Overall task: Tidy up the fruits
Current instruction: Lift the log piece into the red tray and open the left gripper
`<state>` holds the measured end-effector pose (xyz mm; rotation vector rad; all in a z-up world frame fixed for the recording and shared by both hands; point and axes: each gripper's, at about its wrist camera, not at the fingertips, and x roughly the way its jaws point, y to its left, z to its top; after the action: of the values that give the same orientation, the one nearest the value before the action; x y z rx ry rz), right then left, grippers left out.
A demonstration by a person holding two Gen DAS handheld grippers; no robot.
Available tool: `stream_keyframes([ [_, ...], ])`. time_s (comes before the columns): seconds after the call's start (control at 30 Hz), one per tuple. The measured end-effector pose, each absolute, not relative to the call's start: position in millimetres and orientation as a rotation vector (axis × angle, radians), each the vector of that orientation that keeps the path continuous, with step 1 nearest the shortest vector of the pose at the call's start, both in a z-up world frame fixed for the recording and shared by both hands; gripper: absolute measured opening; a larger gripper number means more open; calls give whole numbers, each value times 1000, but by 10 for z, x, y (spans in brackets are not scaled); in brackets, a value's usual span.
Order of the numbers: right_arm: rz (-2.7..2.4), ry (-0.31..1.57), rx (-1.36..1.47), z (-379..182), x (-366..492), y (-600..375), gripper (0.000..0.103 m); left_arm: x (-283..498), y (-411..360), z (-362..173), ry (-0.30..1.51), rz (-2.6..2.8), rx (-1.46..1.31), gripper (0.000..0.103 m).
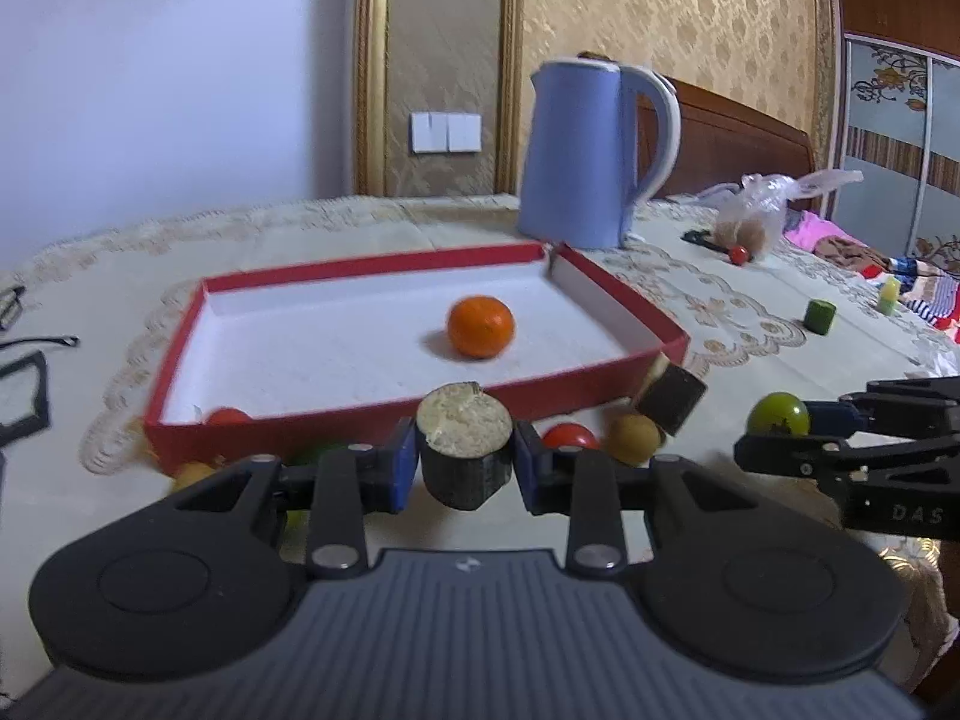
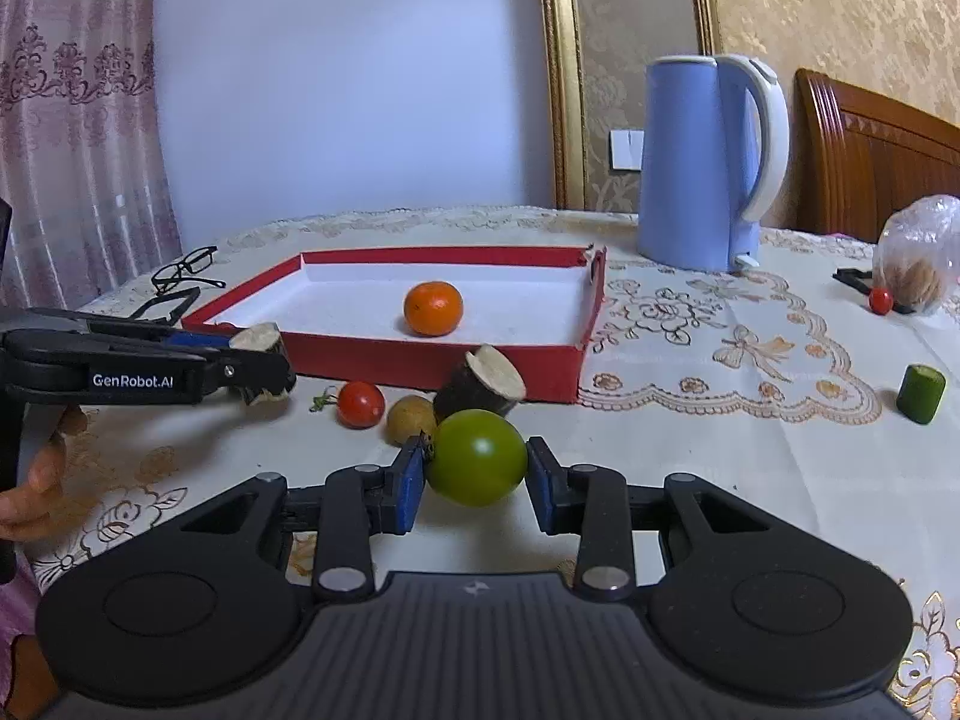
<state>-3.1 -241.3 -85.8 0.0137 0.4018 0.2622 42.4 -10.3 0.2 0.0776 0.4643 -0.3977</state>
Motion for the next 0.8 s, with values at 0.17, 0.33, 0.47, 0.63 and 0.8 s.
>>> stream_keyframes([
  [0.17,277,379,5,-799,-84,-2376,35,448,-25,72,446,-362,69,30],
  [0.33,285,356,-1,-719,-93,-2341,35,450,39,103,435,-320,57,30],
  [0.47,284,346,-11,-652,-33,-2312,35,461,60,110,438,-313,48,30],
  [0.63,292,331,-17,-583,22,-2240,35,476,107,130,430,-299,42,30],
  [0.8,302,314,-37,-518,86,-2168,35,459,133,142,426,-295,39,31],
])
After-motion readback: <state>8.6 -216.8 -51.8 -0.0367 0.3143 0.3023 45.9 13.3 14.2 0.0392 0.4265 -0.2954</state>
